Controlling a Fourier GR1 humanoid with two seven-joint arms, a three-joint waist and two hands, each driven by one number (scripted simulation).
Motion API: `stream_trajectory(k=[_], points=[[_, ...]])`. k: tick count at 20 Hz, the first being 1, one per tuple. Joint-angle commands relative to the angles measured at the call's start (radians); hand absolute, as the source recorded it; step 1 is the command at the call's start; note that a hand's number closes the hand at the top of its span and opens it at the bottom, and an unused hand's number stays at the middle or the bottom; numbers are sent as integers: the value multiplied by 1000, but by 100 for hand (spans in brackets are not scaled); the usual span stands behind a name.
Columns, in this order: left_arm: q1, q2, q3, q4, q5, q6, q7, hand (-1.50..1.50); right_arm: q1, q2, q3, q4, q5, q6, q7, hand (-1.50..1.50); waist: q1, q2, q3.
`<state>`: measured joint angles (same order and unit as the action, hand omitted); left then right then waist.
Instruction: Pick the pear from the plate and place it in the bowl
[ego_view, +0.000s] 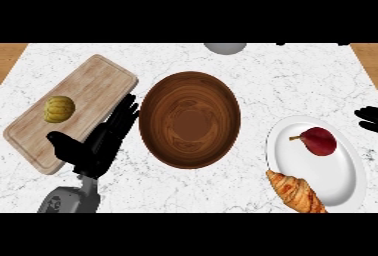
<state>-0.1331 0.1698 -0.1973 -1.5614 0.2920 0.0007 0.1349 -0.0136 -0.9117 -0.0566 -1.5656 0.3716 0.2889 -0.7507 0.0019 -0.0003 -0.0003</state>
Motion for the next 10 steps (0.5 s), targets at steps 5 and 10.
stream_trajectory(k=[5,10], points=[[-30,-28,26,28,-7,-17,21,0,-113,83,75,68,177,42,144,-150,4,2,0],[74,-22,16,-57,-24,-40,3,0,-131,83,51,103,249,81,130,-150,2,0,0]])
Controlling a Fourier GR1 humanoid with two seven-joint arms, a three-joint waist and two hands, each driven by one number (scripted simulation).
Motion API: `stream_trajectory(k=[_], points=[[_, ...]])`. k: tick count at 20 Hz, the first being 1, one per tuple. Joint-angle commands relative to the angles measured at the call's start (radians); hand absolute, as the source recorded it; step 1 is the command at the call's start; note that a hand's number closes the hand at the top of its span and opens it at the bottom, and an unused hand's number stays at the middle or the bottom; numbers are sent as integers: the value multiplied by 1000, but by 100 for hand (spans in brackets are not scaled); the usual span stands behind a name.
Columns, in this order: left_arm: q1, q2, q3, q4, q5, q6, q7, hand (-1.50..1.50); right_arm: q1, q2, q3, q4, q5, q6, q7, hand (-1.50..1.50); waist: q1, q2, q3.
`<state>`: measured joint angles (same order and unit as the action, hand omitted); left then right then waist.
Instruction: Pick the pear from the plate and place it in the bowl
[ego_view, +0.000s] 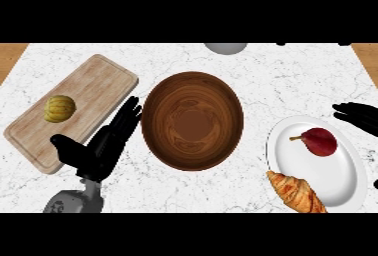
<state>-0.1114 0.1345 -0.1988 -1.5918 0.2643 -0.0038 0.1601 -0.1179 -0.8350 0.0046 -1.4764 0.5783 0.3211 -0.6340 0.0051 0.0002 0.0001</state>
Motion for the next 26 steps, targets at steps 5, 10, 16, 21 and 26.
stream_trajectory(k=[5,10,16,21,26], points=[[-65,-22,54,87,-22,-34,-9,0,-21,106,27,-17,151,12,47,-150,-5,0,0],[-17,-70,5,5,-76,4,9,0,-58,151,19,61,234,-23,0,-150,-4,0,0],[25,-43,62,-47,-44,-46,43,0,-14,206,-24,47,276,-42,-31,-150,-5,-1,0],[-7,-65,70,12,-62,-57,26,0,-96,278,-5,127,334,-50,-2,-150,-2,0,0],[75,-49,67,-64,-66,-96,16,0,-52,299,-16,72,368,-44,7,-150,-4,-1,0]])
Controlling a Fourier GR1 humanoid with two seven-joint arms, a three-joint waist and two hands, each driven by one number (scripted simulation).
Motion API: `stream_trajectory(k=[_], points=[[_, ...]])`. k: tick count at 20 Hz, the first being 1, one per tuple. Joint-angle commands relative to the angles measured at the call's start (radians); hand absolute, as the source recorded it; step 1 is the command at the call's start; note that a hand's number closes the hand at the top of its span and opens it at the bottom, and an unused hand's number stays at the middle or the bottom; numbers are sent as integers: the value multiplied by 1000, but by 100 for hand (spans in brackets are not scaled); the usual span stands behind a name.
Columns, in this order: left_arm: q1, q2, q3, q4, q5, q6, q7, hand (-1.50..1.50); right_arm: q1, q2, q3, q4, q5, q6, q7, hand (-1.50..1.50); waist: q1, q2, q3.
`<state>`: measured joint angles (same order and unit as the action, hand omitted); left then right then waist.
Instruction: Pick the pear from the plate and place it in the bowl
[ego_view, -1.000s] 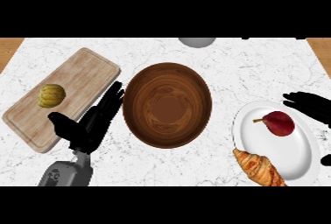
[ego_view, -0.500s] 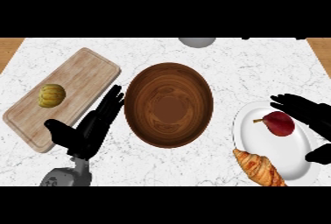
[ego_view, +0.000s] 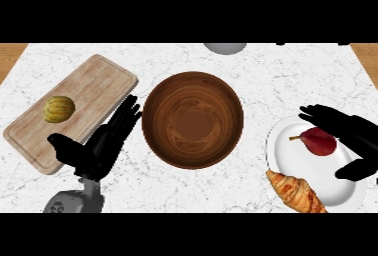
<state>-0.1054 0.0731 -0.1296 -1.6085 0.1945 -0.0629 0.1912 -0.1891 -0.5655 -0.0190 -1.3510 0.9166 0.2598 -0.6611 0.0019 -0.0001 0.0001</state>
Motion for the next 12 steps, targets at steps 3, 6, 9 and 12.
stream_trajectory(k=[3,6,9,12], points=[[-26,-40,2,67,-32,0,-23,0,3,60,-11,-11,38,6,15,-150,-2,0,0],[48,-15,7,11,-17,-39,-45,0,-59,1,-75,105,9,12,-72,-150,1,0,0],[-44,-18,50,125,-19,-47,-66,0,-77,81,-26,235,83,-113,-95,-150,1,2,0],[12,-25,35,26,-14,-39,-31,0,-126,73,-55,296,54,-97,-149,150,5,1,0]])
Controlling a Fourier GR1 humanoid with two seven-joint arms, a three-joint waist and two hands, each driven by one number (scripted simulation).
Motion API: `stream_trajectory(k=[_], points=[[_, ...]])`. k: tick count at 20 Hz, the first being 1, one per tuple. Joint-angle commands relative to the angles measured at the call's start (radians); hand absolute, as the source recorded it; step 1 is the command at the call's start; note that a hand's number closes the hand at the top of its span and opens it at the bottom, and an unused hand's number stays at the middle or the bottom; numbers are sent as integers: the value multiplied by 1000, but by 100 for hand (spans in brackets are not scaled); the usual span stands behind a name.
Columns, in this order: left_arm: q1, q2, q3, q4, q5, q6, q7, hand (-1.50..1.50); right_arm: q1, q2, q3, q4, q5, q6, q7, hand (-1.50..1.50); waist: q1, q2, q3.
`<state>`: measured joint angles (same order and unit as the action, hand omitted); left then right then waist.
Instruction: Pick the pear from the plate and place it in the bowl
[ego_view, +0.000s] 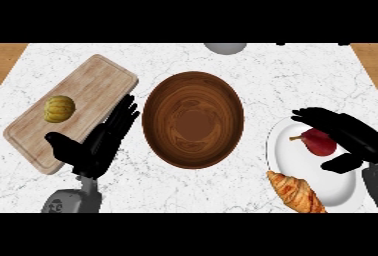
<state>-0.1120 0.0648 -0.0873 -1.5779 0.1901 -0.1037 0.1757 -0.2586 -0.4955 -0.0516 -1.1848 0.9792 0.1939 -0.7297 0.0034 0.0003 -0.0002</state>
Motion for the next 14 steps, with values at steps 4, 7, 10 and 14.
stream_trajectory(k=[4,7,10,14], points=[[-30,-36,-1,65,-31,12,-38,0,-25,46,11,88,31,-115,-108,150,-3,0,0],[-15,-30,-5,33,-39,4,-31,0,-49,77,17,97,39,-119,-100,150,-1,0,0],[26,-56,-50,-71,-54,44,39,0,-22,71,15,143,54,-184,-164,150,2,0,1],[0,-52,-32,21,-67,17,-32,0,-4,69,-11,61,39,-177,-145,150,-5,0,0]])
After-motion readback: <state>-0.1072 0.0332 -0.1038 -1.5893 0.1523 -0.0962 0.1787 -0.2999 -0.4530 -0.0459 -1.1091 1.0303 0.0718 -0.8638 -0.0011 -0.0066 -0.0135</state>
